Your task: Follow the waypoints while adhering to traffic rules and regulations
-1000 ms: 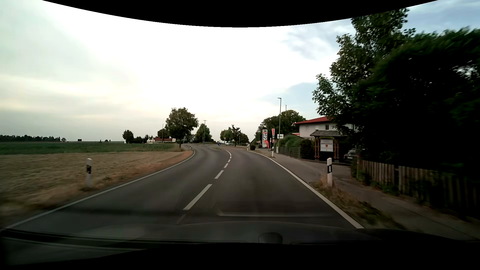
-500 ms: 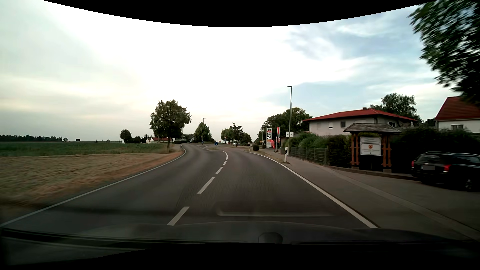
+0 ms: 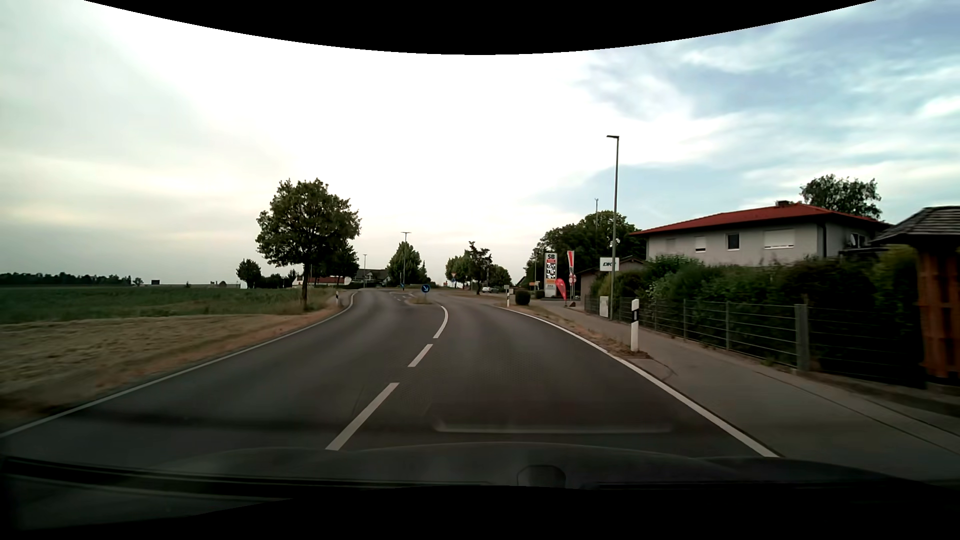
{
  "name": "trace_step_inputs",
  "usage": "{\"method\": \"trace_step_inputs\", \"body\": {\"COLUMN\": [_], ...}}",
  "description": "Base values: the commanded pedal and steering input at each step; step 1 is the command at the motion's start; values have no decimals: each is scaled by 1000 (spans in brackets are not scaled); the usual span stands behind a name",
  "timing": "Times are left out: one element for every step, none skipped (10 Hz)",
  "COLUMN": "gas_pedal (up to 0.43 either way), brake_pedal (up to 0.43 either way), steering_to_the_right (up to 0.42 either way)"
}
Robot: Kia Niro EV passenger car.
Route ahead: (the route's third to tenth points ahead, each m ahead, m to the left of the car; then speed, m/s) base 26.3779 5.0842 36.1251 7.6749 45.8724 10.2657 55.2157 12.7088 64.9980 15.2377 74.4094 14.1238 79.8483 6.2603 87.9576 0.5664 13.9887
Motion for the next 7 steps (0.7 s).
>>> {"method": "trace_step_inputs", "body": {"gas_pedal": [39,47,47,59,59,59,59], "brake_pedal": [6,6,6,6,6,6,6], "steering_to_the_right": [-20,-20,-20,-20,-21,-23,-26]}}
